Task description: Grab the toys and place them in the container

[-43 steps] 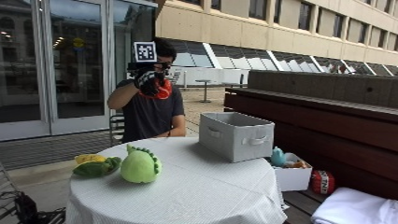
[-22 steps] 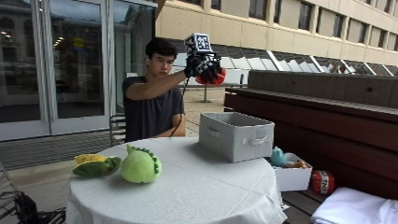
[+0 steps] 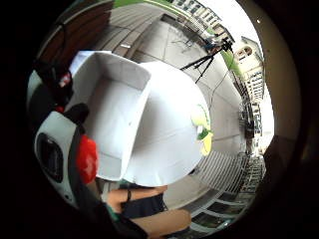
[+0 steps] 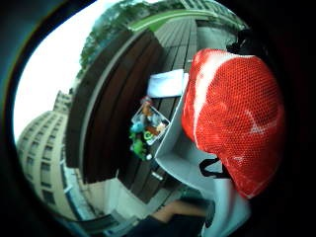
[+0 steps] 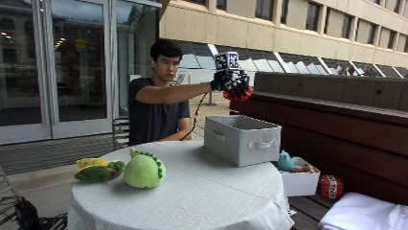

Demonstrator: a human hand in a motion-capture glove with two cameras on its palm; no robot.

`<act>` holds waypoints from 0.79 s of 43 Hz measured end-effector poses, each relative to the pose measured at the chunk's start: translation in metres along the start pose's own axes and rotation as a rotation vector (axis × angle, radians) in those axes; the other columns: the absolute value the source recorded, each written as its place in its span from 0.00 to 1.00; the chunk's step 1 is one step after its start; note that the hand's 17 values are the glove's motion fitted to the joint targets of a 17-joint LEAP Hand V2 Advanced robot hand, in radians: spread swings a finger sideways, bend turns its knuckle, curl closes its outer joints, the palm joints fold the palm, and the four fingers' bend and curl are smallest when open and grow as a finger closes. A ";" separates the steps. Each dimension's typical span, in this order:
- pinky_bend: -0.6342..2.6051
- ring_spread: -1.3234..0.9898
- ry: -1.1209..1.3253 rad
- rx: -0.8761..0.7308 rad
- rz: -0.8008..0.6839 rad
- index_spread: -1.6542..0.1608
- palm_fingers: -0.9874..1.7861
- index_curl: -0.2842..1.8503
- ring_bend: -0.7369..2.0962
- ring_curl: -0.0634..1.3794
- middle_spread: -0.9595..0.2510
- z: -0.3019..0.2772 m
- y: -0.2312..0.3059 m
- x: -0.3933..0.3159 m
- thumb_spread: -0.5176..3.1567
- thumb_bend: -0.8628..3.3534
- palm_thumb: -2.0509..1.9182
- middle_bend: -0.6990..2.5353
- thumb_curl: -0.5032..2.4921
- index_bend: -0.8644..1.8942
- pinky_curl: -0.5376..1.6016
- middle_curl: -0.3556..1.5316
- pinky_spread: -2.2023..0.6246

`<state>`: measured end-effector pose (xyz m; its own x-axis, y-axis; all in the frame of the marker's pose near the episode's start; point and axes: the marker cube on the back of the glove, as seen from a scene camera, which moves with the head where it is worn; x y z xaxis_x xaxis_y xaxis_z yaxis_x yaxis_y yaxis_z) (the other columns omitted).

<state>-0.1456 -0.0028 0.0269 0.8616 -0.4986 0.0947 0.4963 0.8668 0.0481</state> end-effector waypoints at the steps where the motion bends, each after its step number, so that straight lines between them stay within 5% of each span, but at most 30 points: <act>1: 0.51 0.37 0.005 -0.002 -0.006 0.69 0.67 0.55 0.62 0.36 0.38 0.003 0.000 0.000 0.34 0.24 0.70 0.34 0.48 0.35 0.44 0.55 0.62; 9: 0.54 0.37 0.090 -0.017 0.151 0.69 0.61 0.53 0.62 0.36 0.40 0.019 -0.008 0.006 0.36 0.23 0.68 0.32 0.47 0.31 0.45 0.54 0.62; 16: 0.61 0.45 0.001 -0.052 0.104 0.73 0.32 0.46 0.57 0.36 0.56 0.017 -0.008 0.017 0.42 0.17 0.56 0.29 0.39 0.29 0.49 0.53 0.69; 24: 0.61 0.51 0.052 0.007 0.049 0.74 0.29 0.36 0.53 0.29 0.65 0.000 0.009 0.031 0.43 0.19 0.52 0.29 0.35 0.32 0.46 0.51 0.74; 34: 0.57 0.54 0.168 0.058 0.199 0.75 0.28 0.30 0.48 0.26 0.70 -0.021 0.045 0.088 0.43 0.19 0.51 0.29 0.32 0.34 0.43 0.49 0.77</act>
<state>-0.0451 -0.0078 0.0166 0.9495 -0.3085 -0.0578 0.3131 0.9442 0.1024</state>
